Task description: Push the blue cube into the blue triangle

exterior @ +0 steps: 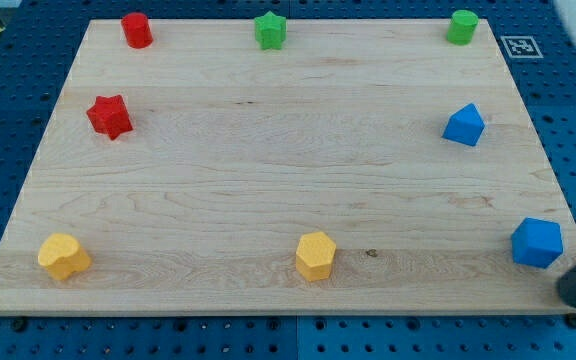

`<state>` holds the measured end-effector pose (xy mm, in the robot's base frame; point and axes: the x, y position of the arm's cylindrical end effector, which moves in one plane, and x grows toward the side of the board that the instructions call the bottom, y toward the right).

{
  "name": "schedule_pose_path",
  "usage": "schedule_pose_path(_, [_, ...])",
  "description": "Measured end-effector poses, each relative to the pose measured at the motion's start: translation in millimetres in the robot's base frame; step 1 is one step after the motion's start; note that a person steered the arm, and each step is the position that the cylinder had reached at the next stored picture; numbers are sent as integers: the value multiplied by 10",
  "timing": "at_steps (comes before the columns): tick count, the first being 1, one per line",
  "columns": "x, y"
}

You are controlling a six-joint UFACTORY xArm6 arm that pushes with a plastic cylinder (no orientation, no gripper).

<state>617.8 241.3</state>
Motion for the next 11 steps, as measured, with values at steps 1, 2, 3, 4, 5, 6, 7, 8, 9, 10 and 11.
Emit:
schedule_pose_path(1, [-4,-55])
schedule_pose_path(2, [-129,40])
schedule_pose_path(3, [-343,41])
schedule_pose_path(4, [-514,41])
schedule_pose_path(5, [-706,41])
schedule_pose_path(6, [-944,41])
schedule_pose_path(7, [-1237,42])
schedule_pose_path(8, [-1446,42])
schedule_pose_path(9, [-1395,-17])
schedule_pose_path(10, [-1391,-673])
schedule_pose_path(11, [-1391,-1436])
